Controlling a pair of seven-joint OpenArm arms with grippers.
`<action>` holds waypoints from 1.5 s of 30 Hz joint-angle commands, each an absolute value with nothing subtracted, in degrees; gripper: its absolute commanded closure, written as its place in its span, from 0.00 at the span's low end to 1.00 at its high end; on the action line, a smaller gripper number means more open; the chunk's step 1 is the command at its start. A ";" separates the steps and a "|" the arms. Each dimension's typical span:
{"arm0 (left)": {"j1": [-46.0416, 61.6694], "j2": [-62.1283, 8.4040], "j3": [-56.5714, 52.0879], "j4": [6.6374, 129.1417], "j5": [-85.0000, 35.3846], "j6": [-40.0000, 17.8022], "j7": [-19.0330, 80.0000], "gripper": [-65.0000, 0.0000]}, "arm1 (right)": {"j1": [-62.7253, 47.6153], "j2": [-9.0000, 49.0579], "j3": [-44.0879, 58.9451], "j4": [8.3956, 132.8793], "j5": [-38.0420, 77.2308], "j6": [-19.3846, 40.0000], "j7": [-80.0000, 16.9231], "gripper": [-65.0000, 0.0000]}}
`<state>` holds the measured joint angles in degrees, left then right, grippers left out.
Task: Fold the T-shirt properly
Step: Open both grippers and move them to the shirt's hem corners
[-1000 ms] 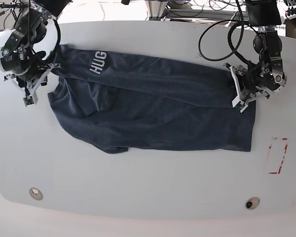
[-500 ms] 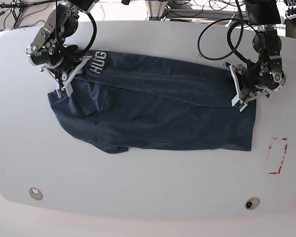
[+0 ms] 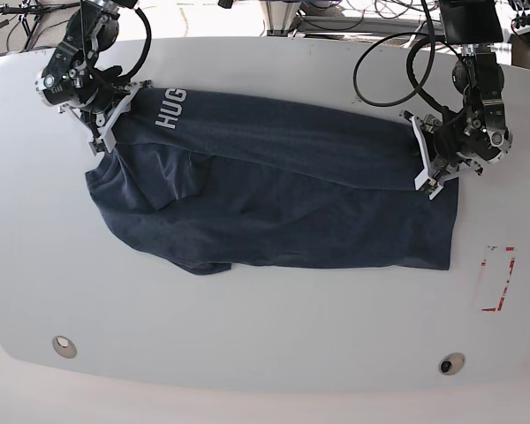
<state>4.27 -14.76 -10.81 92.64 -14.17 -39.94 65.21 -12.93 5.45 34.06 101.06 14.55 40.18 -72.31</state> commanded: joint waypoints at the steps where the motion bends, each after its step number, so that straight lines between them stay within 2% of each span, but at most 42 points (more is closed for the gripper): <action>1: 6.20 -15.78 -11.03 92.97 -12.70 -40.00 67.47 0.83 | -13.76 8.40 34.15 97.19 12.44 40.00 -69.49 0.79; 6: 8.48 -17.10 -11.03 93.93 -12.79 -40.00 67.47 0.83 | -13.58 12.62 34.15 91.74 12.62 40.00 -66.86 0.79; 13: 11.74 -18.42 -11.12 100.79 -12.79 -40.00 67.56 0.83 | -13.58 15.25 34.15 88.22 12.44 40.00 -63.34 0.79; 20: 13.23 -19.74 -11.38 106.42 -12.70 -40.00 71.25 0.83 | -13.49 15.43 34.07 88.22 12.18 40.00 -62.81 0.79; 26: 13.23 -20.35 -15.87 107.47 -12.79 -40.00 75.56 0.83 | -13.76 15.34 34.07 88.31 12.18 40.00 -62.81 0.79; 37: 13.41 -20.53 -18.51 102.29 -9.63 -40.00 74.86 0.83 | -16.66 15.34 34.15 88.57 12.70 40.00 -62.73 0.80; 45: 13.41 -20.35 -18.77 105.54 -9.89 -40.00 74.24 0.83 | -18.51 13.32 34.15 94.02 12.88 40.00 -62.90 0.79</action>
